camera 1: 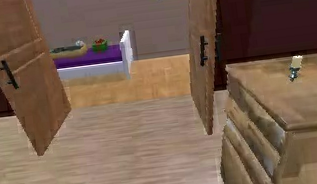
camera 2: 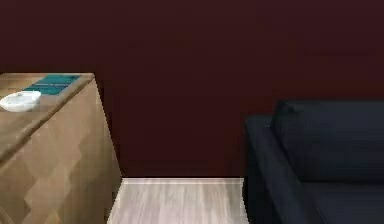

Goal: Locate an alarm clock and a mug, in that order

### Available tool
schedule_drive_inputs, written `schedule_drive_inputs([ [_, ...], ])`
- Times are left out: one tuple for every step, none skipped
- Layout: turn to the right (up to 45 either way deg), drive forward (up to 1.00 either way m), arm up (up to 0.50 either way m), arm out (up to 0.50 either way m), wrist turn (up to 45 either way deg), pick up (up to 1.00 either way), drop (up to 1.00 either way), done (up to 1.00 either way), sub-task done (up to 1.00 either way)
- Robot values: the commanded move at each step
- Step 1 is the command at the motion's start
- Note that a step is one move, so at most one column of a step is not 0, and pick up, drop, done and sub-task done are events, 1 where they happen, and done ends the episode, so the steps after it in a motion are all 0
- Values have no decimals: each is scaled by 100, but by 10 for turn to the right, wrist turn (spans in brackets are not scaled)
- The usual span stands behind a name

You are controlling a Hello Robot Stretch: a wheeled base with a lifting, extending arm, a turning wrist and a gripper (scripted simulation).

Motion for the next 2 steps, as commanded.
schedule_drive_inputs([
  [0,100,0,0,0,0,0,0,0],
  [90,0,0,0,0,0,0,0,0],
])
